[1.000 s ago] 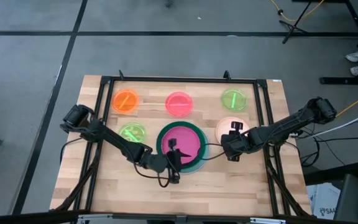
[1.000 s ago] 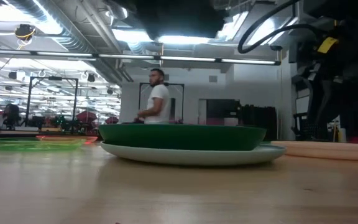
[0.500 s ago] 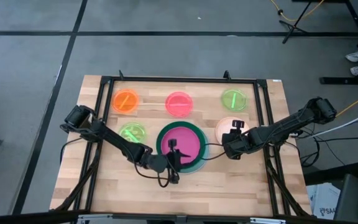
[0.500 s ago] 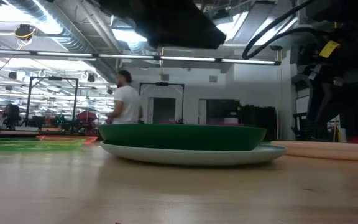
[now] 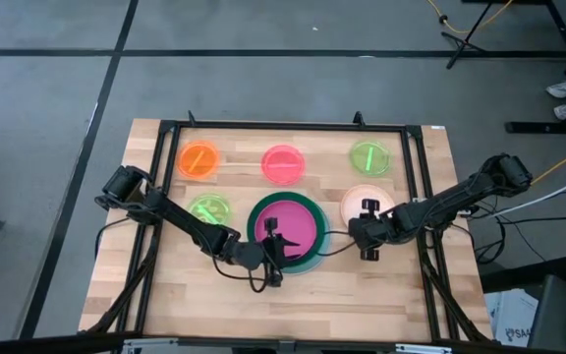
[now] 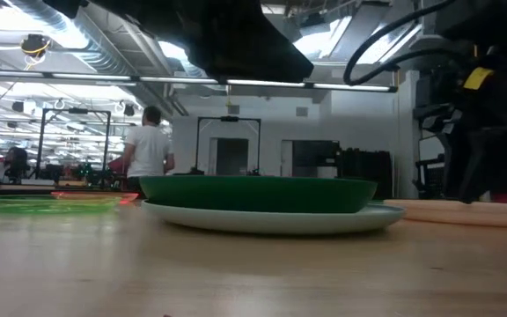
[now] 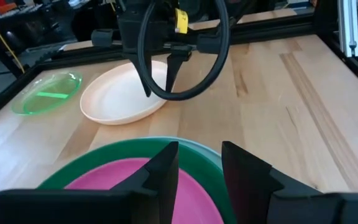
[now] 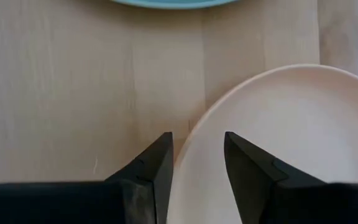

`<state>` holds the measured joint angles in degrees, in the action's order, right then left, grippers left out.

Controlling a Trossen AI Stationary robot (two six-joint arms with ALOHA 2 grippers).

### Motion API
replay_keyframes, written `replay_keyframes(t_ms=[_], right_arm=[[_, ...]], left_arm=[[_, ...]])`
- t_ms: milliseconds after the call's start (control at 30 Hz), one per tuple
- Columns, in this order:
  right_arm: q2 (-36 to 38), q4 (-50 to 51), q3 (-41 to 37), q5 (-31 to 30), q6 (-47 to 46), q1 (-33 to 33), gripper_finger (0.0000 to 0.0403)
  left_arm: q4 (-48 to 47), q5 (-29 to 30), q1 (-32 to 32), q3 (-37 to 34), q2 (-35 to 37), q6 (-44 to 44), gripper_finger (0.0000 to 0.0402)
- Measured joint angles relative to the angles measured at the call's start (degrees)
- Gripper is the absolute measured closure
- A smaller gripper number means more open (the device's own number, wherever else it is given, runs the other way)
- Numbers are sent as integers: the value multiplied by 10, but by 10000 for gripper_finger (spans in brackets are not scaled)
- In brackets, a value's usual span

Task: Stack plastic plates
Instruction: Stack the light orange plate on top of the pink plate

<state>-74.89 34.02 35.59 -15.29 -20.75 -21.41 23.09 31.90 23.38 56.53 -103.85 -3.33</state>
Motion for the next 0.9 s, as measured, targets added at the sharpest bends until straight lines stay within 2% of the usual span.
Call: replay_keyframes(t_ms=[533, 667, 900], right_arm=[[0, -45, -56, 3, -44, 0, 276], [0, -47, -62, -1, -43, 0, 306], [0, -46, -64, -3, -26, 0, 388]], left_arm=[[0, 0, 0, 0, 0, -1, 285], [0, 0, 0, 0, 0, -1, 285], [1, 0, 0, 0, 0, -6, 285]])
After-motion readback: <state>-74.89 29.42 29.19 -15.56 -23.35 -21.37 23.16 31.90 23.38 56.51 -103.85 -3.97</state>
